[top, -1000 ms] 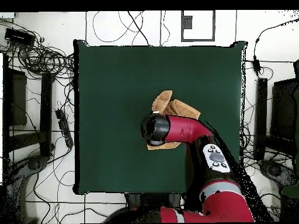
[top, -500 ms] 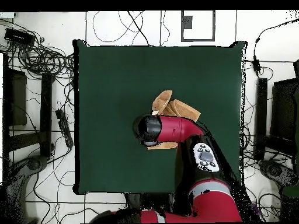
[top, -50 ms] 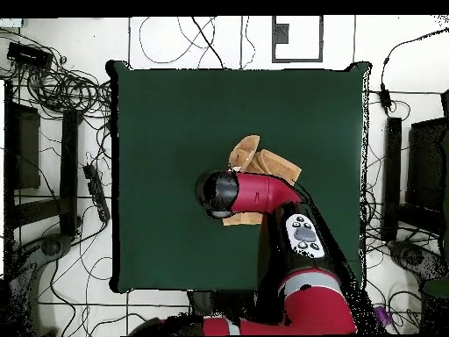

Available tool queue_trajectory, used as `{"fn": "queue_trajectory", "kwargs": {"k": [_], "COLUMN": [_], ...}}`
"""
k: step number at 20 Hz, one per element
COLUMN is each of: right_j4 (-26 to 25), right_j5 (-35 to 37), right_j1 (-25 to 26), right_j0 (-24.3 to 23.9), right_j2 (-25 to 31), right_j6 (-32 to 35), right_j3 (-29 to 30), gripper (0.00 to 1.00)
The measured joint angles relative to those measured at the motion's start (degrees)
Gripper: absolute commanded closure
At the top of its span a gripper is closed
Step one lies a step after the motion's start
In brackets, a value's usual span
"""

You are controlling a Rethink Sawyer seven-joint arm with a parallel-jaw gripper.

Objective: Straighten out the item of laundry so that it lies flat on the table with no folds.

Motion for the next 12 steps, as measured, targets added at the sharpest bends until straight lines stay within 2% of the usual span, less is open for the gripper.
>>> {"fn": "queue_trajectory", "kwargs": {"k": [12], "right_j4": [0.0], "right_j5": [0.2], "right_j1": [0.8], "right_j0": [-3.4], "right_j2": [0.0], "right_j6": [0.0], "right_j3": [-0.1], "gripper": [0.00]}}
